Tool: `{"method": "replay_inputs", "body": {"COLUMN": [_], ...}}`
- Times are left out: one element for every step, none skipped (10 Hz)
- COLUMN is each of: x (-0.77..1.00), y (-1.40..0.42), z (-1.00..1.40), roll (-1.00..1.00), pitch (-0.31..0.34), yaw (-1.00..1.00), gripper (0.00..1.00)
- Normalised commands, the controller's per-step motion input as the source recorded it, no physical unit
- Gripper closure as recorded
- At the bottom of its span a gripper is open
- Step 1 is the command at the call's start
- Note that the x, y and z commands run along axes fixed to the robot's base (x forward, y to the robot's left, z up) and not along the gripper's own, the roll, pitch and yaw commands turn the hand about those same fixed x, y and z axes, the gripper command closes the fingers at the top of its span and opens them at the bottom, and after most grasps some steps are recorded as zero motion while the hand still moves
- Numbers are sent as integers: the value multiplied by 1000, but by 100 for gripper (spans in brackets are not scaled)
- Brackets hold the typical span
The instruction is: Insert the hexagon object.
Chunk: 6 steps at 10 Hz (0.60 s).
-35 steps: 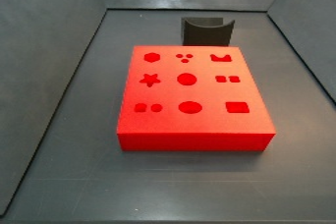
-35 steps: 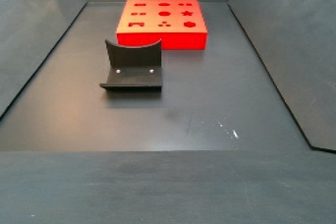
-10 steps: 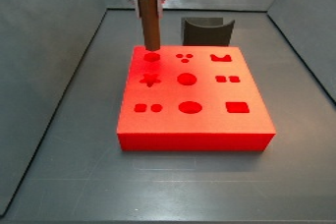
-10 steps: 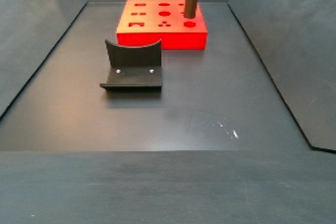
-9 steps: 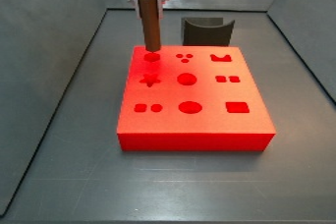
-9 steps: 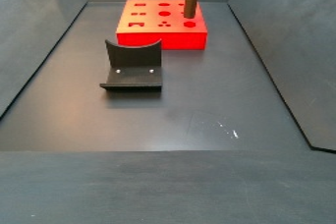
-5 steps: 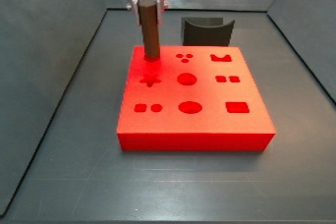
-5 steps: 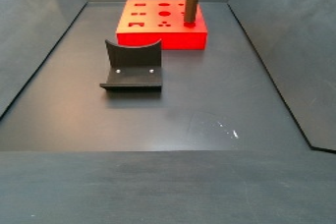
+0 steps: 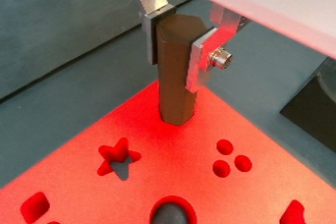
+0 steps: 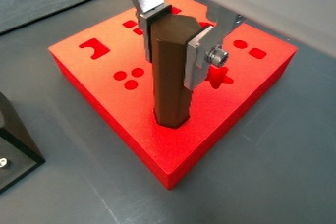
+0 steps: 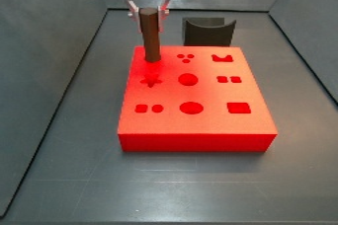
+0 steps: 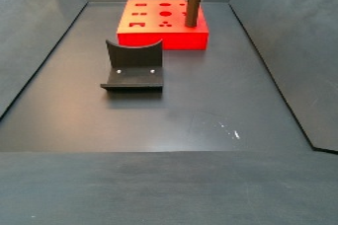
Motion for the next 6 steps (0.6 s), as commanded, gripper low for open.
{"method": "replay_inputs", "body": {"x": [86, 26, 137, 151, 151, 103], "y": [-14, -57, -57, 0, 0, 0], "z": [-366, -546, -651, -723, -720, -703], "roll": [126, 209, 323, 309, 259, 181], "pitch": [-116, -111, -14, 7, 76, 46], "yaw": [126, 46, 0, -40, -211, -217], "gripper": [100, 100, 100, 100, 100, 100]}}
